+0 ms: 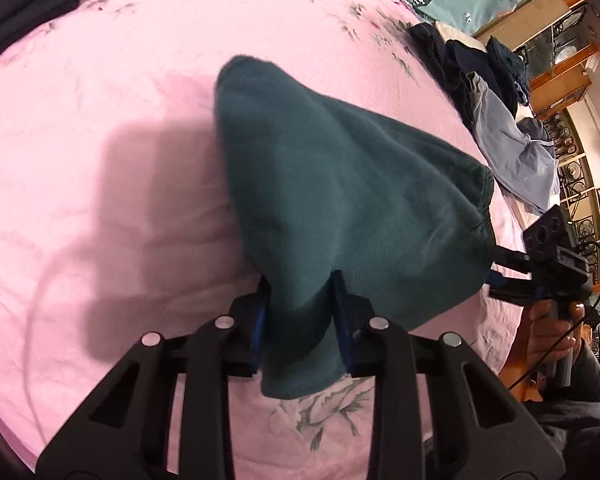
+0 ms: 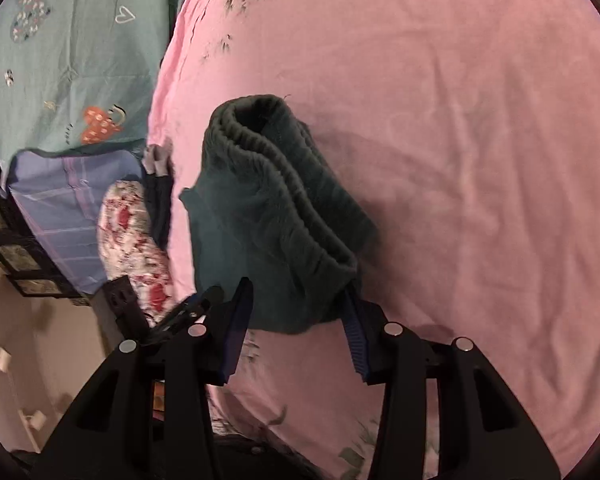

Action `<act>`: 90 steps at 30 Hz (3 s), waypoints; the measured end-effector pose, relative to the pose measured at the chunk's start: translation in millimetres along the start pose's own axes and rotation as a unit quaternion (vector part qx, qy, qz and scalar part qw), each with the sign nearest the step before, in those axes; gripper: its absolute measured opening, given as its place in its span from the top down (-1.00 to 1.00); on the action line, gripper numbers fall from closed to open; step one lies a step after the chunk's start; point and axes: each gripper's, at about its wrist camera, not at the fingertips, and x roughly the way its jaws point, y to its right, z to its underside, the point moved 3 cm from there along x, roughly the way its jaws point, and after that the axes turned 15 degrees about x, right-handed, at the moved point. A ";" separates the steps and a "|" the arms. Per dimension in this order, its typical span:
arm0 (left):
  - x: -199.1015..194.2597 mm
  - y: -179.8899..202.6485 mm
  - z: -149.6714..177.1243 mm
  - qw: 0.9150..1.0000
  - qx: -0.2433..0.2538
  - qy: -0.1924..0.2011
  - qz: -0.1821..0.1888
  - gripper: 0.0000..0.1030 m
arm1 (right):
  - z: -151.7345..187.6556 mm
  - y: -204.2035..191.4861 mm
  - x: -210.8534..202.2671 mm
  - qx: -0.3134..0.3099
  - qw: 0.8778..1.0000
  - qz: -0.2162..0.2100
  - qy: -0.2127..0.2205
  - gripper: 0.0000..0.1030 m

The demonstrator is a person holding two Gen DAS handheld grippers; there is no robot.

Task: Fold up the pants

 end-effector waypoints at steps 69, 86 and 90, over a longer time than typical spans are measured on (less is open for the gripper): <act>-41.8 -44.8 -46.4 0.966 -0.063 0.102 -0.230 -0.43 | -83.8 -183.8 112.3 -0.501 0.841 0.196 -0.051 0.10; 9.1 -33.4 -91.9 0.977 0.052 0.075 -0.194 -0.35 | -105.4 -156.9 101.6 -0.353 0.929 0.111 0.015 0.84; -20.2 -19.9 -74.6 0.976 0.040 0.097 -0.193 -0.41 | -130.9 -139.9 87.1 -0.274 0.959 0.069 0.006 1.00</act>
